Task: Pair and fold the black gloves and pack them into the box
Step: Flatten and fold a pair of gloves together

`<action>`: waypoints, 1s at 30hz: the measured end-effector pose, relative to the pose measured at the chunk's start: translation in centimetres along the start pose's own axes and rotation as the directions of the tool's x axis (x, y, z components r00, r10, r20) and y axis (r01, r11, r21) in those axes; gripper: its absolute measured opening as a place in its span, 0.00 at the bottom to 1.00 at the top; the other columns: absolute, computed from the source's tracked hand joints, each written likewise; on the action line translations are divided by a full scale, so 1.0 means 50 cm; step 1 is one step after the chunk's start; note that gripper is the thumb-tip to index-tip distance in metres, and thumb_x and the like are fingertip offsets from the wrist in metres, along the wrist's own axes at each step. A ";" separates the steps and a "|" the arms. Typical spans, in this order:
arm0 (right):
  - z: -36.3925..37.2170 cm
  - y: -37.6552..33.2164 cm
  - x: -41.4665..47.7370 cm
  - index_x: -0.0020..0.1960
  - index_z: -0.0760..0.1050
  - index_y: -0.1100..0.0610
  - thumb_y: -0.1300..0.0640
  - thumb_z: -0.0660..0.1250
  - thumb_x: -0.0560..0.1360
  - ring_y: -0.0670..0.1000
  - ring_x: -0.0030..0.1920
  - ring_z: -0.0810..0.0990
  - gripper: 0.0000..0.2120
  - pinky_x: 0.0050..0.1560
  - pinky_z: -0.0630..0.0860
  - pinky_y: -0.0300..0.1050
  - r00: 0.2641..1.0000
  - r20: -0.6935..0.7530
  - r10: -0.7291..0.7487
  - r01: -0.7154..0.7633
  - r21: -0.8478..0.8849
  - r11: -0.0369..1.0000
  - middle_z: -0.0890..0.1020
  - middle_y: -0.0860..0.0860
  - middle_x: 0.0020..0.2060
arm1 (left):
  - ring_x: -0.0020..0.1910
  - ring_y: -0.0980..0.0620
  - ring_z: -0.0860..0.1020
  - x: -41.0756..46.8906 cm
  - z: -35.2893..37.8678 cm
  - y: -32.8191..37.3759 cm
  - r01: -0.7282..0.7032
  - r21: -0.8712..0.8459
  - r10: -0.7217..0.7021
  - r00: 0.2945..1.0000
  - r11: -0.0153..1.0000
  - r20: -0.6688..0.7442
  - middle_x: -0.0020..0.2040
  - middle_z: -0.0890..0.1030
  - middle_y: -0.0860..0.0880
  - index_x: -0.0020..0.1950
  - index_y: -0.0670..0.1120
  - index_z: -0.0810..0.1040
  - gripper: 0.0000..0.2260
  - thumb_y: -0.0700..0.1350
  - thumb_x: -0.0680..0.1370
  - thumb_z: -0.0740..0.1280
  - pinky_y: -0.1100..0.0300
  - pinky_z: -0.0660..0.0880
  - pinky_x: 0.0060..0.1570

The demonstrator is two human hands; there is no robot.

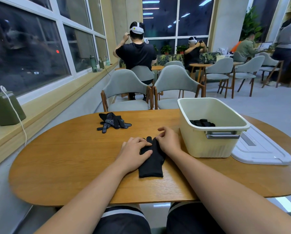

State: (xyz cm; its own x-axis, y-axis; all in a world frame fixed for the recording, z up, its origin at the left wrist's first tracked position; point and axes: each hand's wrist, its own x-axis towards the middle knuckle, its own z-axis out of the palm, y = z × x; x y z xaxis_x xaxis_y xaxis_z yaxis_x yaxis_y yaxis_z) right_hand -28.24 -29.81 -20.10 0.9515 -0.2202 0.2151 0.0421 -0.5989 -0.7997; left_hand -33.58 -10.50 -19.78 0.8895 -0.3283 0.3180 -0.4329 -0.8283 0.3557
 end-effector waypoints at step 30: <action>-0.130 0.025 -0.163 0.49 0.80 0.49 0.57 0.72 0.79 0.43 0.45 0.78 0.04 0.47 0.78 0.45 0.876 0.215 -0.432 0.467 -0.153 0.871 0.79 0.42 0.45 | 0.63 0.59 0.74 -0.153 -0.066 0.027 -0.123 -0.250 0.134 0.991 0.960 0.028 0.57 0.78 0.64 0.59 0.64 0.84 0.12 0.62 0.77 0.75 0.61 0.73 0.61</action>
State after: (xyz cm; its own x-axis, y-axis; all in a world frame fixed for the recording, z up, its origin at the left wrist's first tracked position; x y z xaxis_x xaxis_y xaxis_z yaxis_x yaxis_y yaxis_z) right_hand -37.91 -33.77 -19.21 0.8806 0.2314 0.4135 0.4345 -0.7425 -0.5098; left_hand -41.46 -7.61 -18.83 0.8271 -0.4491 0.3378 -0.5617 -0.6416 0.5223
